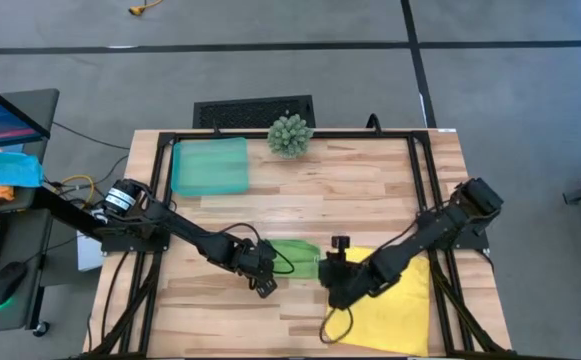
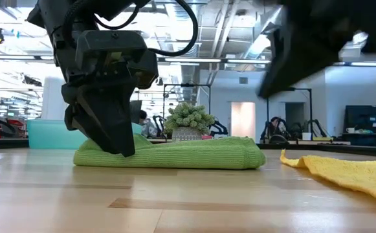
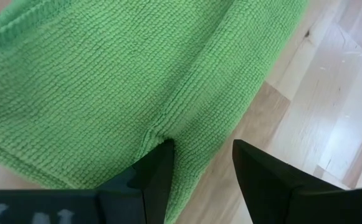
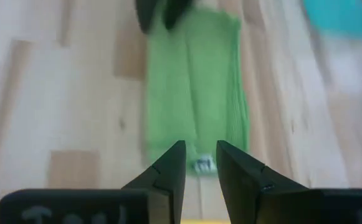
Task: Roll microfiber towels into tight, uniform cylinder then place into a basket
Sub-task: Roll the green towel
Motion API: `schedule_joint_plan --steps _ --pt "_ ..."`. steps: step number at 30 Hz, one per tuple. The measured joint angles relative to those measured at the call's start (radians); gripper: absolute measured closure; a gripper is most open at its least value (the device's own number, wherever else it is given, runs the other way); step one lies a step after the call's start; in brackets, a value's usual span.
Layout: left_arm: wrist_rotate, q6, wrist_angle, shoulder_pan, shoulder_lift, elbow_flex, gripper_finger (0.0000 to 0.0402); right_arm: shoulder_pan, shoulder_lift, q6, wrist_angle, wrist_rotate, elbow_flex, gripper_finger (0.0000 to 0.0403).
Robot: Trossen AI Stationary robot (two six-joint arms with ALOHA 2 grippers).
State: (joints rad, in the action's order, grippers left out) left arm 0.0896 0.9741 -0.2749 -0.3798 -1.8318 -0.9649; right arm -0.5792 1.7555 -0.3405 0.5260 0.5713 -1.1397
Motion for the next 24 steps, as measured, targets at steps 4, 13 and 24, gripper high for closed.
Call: schedule_joint_plan --steps 4,13,24 --pt "-0.001 0.0 0.001 0.0 0.0 0.0 0.0237 -0.03 0.001 0.119 -0.11 -0.012 0.0 0.029" --pt "0.0 0.0 0.0 0.0 0.0 -0.001 0.0237 0.0 0.042 0.288 -0.19 -0.149 -0.004 0.0262" --pt "0.003 0.0 0.0 0.0 0.0 -0.001 0.0237 0.025 0.131 0.428 -0.239 -0.156 0.0 0.018"
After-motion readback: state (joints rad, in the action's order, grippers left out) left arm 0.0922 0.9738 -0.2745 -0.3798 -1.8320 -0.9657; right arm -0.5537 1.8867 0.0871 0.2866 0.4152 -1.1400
